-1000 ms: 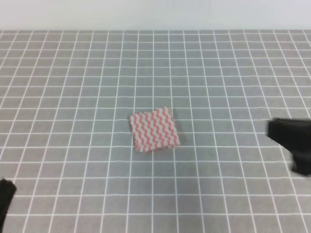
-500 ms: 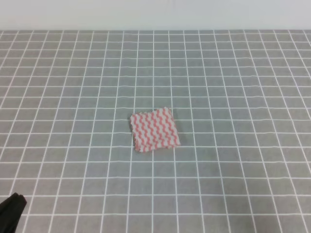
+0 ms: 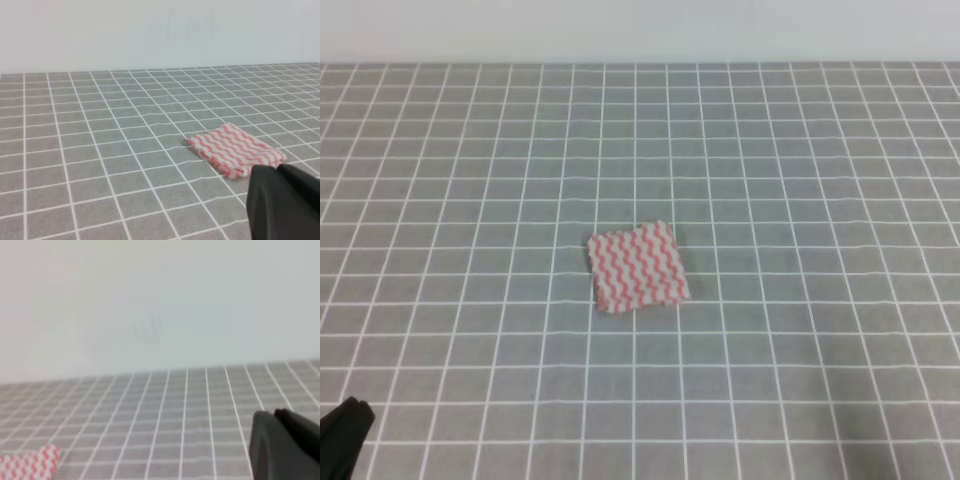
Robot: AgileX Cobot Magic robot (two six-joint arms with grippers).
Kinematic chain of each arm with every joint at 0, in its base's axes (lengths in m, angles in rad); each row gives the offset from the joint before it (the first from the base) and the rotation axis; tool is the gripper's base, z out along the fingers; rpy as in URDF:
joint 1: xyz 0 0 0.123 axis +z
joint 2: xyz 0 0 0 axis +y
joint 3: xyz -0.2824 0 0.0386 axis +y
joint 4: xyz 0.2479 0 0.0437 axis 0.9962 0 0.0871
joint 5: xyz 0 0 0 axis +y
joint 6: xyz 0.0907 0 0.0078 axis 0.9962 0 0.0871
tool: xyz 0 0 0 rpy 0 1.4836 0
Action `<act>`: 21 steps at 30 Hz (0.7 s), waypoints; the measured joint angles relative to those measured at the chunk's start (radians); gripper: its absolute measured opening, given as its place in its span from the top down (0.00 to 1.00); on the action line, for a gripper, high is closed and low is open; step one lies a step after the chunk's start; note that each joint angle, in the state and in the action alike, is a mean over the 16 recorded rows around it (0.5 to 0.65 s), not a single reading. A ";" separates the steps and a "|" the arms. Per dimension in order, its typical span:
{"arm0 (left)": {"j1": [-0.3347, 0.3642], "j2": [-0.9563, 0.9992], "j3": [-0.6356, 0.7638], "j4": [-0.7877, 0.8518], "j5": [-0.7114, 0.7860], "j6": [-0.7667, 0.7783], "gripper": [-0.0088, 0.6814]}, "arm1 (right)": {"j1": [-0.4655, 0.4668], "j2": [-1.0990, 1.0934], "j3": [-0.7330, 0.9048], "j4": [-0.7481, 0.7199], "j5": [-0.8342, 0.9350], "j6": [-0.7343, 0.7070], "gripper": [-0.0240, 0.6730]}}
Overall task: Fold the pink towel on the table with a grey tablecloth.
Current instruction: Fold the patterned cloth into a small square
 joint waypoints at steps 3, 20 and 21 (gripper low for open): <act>0.000 0.000 0.000 0.000 -0.001 0.000 0.99 | -0.047 -0.063 0.001 -0.004 0.068 -0.001 0.99; -0.001 0.004 0.006 0.002 -0.007 0.000 0.99 | -0.085 -0.115 0.002 -0.278 0.236 0.211 0.99; -0.001 0.005 0.006 0.002 -0.007 0.000 0.99 | -0.085 -0.115 0.002 -0.310 0.252 0.231 0.99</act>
